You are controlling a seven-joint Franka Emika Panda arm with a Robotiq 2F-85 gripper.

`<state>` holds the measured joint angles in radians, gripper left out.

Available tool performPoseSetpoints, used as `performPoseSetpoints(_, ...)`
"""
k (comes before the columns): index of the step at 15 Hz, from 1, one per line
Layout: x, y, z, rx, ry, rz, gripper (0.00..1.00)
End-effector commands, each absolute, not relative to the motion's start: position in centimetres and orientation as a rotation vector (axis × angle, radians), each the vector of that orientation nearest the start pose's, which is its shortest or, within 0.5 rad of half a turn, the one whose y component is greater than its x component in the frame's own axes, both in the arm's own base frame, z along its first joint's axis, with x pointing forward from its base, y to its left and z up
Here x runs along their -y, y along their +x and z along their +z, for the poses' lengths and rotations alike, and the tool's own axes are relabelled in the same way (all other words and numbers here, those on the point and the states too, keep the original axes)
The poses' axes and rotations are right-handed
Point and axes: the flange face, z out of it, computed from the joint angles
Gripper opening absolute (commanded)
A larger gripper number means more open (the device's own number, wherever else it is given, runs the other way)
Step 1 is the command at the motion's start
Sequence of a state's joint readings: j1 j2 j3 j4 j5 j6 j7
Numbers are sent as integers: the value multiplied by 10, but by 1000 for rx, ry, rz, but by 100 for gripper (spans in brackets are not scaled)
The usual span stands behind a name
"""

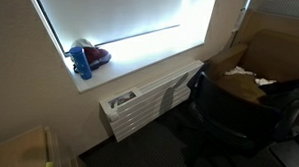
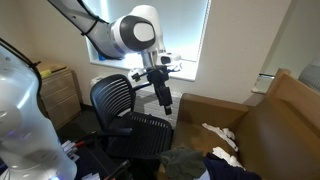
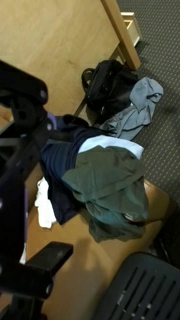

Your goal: Hang the black clothing from the right side of the sofa on the backrest of the black chair

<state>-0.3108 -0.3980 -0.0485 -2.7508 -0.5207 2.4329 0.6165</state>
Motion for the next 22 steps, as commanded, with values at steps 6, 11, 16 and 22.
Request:
performPoseSetpoints(6,260,275,320,-1485,-3071,-103,100)
performPoseSetpoints(11,295,278,301,-1566,-3252,-92,100)
performPoseSetpoints(16,389,284,292,-2037,-2991,-389,100)
performPoseSetpoints(22,414,294,285,-2221,-2865,-407,100)
